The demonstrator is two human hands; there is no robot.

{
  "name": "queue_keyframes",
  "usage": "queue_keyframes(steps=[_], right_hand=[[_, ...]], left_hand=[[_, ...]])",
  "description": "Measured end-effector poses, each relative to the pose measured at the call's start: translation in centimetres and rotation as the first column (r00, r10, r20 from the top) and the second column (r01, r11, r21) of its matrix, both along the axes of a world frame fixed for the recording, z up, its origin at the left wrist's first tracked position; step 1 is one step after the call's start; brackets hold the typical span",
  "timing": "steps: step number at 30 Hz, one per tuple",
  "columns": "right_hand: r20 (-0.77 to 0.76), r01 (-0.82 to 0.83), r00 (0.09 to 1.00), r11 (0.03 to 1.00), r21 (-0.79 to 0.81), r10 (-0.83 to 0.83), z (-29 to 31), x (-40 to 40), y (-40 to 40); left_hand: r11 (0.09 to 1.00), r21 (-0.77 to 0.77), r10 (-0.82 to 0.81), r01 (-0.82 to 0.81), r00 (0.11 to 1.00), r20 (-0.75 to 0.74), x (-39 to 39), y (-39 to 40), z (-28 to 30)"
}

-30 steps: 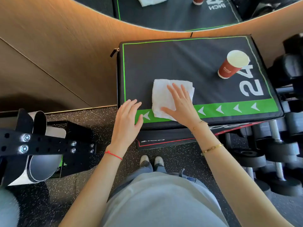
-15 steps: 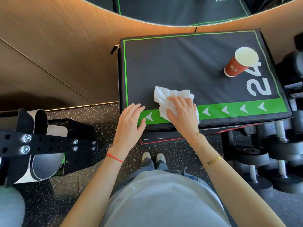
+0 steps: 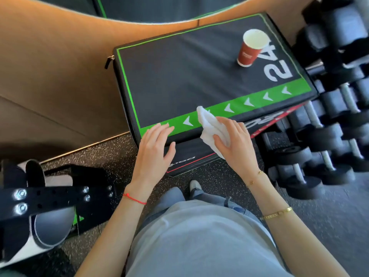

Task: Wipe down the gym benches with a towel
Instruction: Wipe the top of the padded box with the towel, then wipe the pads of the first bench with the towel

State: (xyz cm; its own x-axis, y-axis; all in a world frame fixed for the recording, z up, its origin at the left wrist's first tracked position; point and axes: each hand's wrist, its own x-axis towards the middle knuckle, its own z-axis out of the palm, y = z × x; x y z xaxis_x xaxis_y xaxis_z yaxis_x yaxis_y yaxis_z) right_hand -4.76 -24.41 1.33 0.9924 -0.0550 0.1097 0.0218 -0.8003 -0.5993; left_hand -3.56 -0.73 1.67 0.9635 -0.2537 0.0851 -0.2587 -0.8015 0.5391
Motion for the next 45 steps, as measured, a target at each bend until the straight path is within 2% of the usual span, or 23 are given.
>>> queue_keyframes(steps=[4,8,13,18,27,32,37,45], right_hand=[[0.017,0.151,0.988,0.988,-0.027,-0.150,0.1,-5.9,0.5],[0.016,0.337,0.941,0.941,-0.037,-0.337,-0.6,-13.2,2.6],[0.032,0.566,0.824,0.823,-0.040,-0.565,-1.2,-23.5,6.6],[0.011,0.722,0.691,0.689,-0.058,-0.723,-1.1,-33.5,10.7],[0.000,0.893,0.446,0.445,-0.057,-0.895,-1.6,-48.1,16.0],[-0.020,0.937,0.348,0.348,0.003,-0.937,-2.3,-55.6,17.3],[-0.029,0.946,0.323,0.323,0.018,-0.946,-2.8,-65.0,17.1],[-0.096,0.902,0.421,0.427,-0.060,-0.902,-4.7,-81.8,13.1]], left_hand=[[0.984,0.010,-0.175,0.175,0.984,-0.002,-1.7,0.4,0.5],[0.929,0.037,-0.367,0.367,0.930,-0.007,-4.2,1.9,0.4],[0.822,0.046,-0.567,0.568,0.823,-0.023,-8.7,3.1,0.2],[0.682,0.028,-0.730,0.730,0.683,-0.030,-14.7,2.8,0.0],[0.409,0.022,-0.912,0.912,0.410,-0.033,-25.7,1.2,-0.3],[0.341,0.025,-0.938,0.940,0.342,-0.052,-32.1,0.2,-0.4],[0.320,0.013,-0.946,0.947,0.321,-0.040,-40.7,-1.7,-1.3],[0.360,-0.012,-0.932,0.933,0.359,-0.057,-57.7,-6.1,-4.9]])
